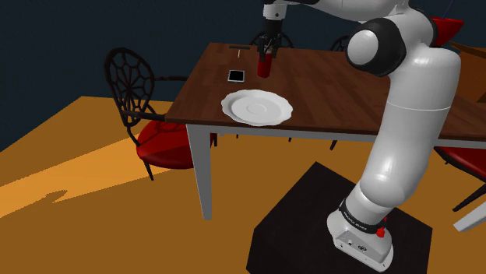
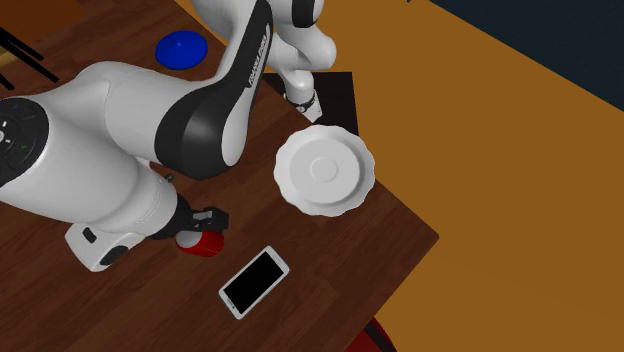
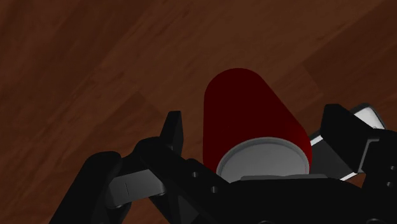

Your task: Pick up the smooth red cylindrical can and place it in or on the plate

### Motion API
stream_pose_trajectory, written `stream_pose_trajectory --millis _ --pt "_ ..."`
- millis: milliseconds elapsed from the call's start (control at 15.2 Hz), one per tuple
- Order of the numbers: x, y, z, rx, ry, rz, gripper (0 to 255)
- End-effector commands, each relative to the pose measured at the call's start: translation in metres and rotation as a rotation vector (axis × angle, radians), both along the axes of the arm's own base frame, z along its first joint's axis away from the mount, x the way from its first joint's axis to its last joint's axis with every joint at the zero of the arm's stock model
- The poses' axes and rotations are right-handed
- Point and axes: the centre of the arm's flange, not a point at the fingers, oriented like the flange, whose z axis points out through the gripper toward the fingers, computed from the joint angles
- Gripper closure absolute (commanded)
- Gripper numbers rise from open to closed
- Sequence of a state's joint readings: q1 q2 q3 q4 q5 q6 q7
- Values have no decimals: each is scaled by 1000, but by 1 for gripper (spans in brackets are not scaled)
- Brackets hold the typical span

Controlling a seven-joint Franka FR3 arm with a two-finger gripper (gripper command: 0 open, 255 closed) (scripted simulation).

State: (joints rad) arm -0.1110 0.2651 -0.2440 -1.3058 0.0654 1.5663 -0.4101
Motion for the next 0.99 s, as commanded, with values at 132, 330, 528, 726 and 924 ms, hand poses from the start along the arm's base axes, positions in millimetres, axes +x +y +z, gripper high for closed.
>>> stream_pose_trajectory --millis 132,330,528,726,924 --pt "0 0 0 0 0 0 0" --pt "0 0 0 0 0 0 255" --pt "0 0 0 0 0 0 255" --pt "0 0 0 0 0 0 255" --pt "0 0 0 0 0 0 255"
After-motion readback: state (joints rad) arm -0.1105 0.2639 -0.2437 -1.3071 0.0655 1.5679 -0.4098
